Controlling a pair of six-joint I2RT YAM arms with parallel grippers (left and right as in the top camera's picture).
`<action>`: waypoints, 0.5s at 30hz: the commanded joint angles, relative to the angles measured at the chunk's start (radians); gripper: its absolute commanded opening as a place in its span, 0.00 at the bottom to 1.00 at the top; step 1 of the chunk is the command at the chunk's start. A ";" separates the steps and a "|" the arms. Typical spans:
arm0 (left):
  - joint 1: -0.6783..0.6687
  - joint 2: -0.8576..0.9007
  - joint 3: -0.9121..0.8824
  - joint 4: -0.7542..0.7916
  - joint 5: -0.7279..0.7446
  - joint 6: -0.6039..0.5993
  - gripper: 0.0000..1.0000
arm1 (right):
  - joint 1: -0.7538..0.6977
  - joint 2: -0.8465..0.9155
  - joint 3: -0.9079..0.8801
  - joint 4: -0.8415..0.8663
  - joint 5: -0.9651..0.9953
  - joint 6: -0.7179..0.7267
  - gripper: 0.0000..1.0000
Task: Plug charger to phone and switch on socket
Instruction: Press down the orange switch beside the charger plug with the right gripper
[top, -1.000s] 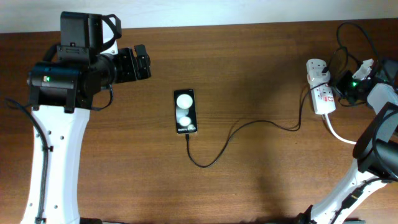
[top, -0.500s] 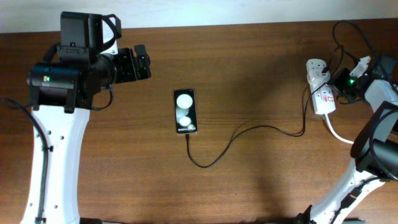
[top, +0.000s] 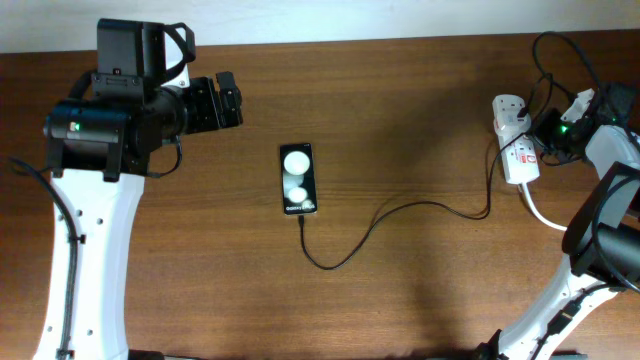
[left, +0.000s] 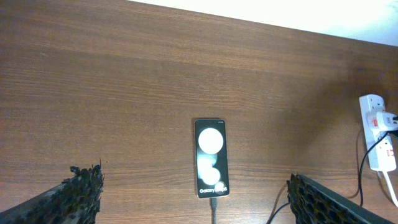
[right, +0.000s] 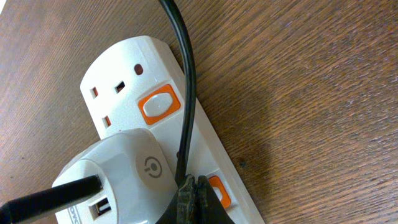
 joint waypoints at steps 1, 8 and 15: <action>0.003 -0.009 0.009 0.001 -0.007 0.005 0.99 | 0.096 0.069 -0.061 -0.065 -0.167 -0.007 0.04; 0.003 -0.009 0.009 0.001 -0.007 0.005 0.99 | 0.096 0.069 -0.061 -0.113 -0.169 -0.006 0.04; 0.003 -0.009 0.009 0.001 -0.007 0.005 0.99 | 0.029 0.063 -0.044 -0.102 -0.158 0.054 0.04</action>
